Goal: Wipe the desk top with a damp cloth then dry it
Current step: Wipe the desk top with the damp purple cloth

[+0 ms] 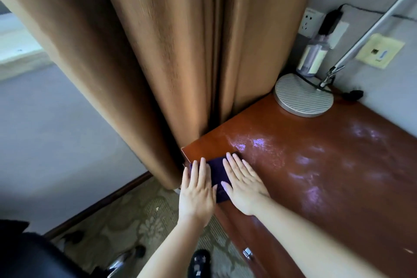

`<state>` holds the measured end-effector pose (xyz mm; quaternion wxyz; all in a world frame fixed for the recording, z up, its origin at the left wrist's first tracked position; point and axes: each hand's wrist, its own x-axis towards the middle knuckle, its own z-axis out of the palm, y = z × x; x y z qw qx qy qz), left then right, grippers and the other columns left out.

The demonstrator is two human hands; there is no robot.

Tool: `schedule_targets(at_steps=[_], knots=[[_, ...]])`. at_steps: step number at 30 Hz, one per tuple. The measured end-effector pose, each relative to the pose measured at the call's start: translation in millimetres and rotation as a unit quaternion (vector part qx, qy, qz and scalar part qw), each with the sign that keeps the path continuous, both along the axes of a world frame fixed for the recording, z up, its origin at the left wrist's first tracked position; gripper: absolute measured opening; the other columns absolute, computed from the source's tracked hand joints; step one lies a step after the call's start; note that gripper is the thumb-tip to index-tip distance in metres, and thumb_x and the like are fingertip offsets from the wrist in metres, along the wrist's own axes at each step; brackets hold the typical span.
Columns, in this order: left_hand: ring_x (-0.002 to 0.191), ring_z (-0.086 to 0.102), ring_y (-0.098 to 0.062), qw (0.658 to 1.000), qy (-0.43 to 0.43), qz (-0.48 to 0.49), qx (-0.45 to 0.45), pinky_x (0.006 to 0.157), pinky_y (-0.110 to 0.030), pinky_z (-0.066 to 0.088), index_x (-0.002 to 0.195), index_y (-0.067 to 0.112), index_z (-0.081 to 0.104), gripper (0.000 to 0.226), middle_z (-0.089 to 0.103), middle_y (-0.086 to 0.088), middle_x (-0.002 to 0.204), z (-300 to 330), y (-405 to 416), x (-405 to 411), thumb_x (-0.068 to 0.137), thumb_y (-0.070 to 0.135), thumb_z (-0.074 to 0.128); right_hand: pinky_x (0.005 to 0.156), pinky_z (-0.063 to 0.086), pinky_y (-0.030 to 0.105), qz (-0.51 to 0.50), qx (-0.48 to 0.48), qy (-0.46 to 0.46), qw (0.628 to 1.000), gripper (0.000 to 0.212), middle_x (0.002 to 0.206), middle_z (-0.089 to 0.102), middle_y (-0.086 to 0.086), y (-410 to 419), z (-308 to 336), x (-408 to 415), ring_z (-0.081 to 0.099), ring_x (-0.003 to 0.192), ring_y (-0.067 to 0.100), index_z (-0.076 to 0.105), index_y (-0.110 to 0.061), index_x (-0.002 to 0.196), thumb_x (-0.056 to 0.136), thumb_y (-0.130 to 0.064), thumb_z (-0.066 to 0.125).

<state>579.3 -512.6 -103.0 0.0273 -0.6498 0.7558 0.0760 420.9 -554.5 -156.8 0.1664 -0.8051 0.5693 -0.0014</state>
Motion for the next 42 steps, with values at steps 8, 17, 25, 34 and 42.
schedule_targets(at_steps=[8, 17, 25, 34, 42], knots=[[0.140, 0.031, -0.023, 0.997, 0.044, 0.068, 0.018, 0.111, -0.043, 0.002, 0.139, 0.001, 0.041, 0.069, 0.040, -0.013, 0.149, 2, -4, -9, 0.101, 0.044, 0.002, 0.117, -0.013, 0.034, 0.035, -0.032, 0.017, 0.999, 0.066, 0.161, -0.001, 0.000, -18, 9, 0, -0.006, 0.148, 0.016, -0.015, -0.026, 0.147, 0.097, -0.049, 0.022], [0.149, 0.007, -0.026, 0.998, 0.017, 0.050, -0.020, 0.117, -0.032, -0.007, 0.151, 0.002, 0.014, 0.083, 0.007, -0.014, 0.160, 0, -80, 15, 0.086, 0.048, -0.008, 0.106, -0.029, 0.029, 0.102, -0.078, 0.086, 0.988, 0.085, 0.157, -0.014, -0.001, -84, 58, 23, -0.011, 0.147, 0.017, -0.003, -0.014, 0.152, 0.078, -0.054, -0.014], [0.149, 0.008, -0.027, 1.000, 0.022, 0.019, -0.010, 0.116, -0.033, 0.000, 0.152, 0.002, 0.012, 0.081, 0.007, -0.016, 0.160, -3, -95, 23, 0.088, 0.048, -0.008, 0.112, -0.018, 0.032, 0.082, -0.057, 0.104, 0.990, 0.080, 0.160, 0.009, 0.006, -96, 59, 31, 0.007, 0.148, 0.021, 0.016, -0.010, 0.152, 0.086, -0.053, -0.002], [0.145, -0.023, -0.021, 0.998, -0.031, 0.010, 0.047, 0.119, -0.041, -0.010, 0.148, 0.009, -0.021, 0.063, -0.025, -0.007, 0.158, 9, -44, 6, 0.101, 0.045, -0.001, 0.108, -0.026, 0.037, 0.047, -0.033, 0.117, 0.991, 0.091, 0.158, -0.022, 0.001, -39, 66, 16, -0.023, 0.144, 0.014, -0.018, -0.016, 0.148, 0.066, -0.054, -0.027], [0.138, -0.033, -0.015, 0.998, -0.018, 0.012, 0.060, 0.117, -0.045, -0.012, 0.141, 0.014, -0.028, 0.065, -0.032, -0.002, 0.152, 11, -12, -8, 0.087, 0.050, -0.020, 0.112, -0.024, 0.039, 0.055, -0.016, 0.120, 0.991, 0.093, 0.157, -0.025, 0.000, -5, 69, -2, -0.025, 0.143, 0.014, -0.019, -0.017, 0.149, 0.064, -0.056, -0.028]])
